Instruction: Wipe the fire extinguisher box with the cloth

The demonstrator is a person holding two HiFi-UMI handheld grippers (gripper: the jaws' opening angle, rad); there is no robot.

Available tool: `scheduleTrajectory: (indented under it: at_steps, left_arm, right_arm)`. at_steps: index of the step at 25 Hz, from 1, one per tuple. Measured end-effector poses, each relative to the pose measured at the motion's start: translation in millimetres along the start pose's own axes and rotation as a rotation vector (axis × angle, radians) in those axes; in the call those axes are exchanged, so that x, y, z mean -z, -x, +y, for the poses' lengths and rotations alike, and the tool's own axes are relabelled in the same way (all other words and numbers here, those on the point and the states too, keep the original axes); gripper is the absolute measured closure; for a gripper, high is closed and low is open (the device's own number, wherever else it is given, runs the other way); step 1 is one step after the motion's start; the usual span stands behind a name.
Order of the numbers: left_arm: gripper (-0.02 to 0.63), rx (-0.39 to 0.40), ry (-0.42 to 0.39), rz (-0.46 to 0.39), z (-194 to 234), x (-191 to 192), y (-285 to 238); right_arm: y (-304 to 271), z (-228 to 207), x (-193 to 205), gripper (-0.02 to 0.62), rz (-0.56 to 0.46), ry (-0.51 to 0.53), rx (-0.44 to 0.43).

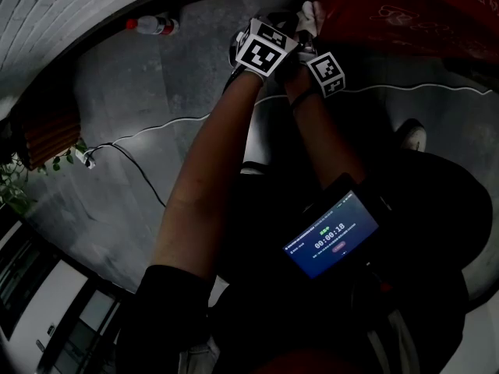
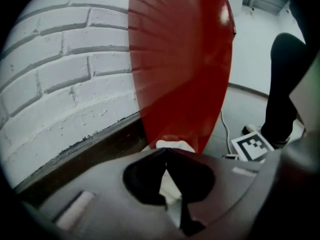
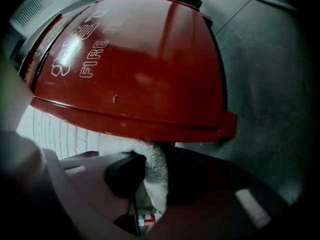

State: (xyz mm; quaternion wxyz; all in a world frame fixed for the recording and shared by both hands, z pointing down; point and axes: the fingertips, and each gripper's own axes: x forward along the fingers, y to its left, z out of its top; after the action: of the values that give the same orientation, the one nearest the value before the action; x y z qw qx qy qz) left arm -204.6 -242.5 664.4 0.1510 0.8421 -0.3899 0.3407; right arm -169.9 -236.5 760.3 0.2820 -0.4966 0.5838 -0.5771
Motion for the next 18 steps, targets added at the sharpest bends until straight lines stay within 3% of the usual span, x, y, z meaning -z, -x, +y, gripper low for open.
scheduleTrajectory:
  at_steps: [8,14,18]
  left_arm:
    - [0.606,-0.030,0.011,-0.017,16,6,26]
    - [0.606,-0.069,0.017,-0.058,49,-13,56]
    - [0.606,-0.143,-0.022,-0.145,78,-50,91]
  right_arm:
    - [1,-25,3,0.509,0.007,0.058,0.059]
    - [-9,71,16,0.511,0.027,0.108,-0.100]
    - [-16,146,14,0.511,0.019,0.136,-0.218]
